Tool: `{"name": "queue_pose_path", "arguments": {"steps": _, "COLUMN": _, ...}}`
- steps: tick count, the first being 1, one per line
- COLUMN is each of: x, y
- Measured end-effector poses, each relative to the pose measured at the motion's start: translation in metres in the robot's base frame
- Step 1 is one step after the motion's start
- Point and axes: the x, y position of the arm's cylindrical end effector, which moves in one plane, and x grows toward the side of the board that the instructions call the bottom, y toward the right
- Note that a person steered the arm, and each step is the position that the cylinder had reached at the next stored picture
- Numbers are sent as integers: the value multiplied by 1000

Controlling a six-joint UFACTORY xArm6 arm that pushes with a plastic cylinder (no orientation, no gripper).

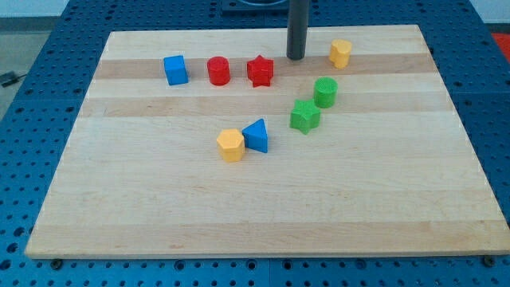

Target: Push the yellow heart to the right side

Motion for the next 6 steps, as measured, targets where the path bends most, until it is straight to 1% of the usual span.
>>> {"name": "queue_pose_path", "arguments": {"steps": 6, "x": 0, "y": 102}}
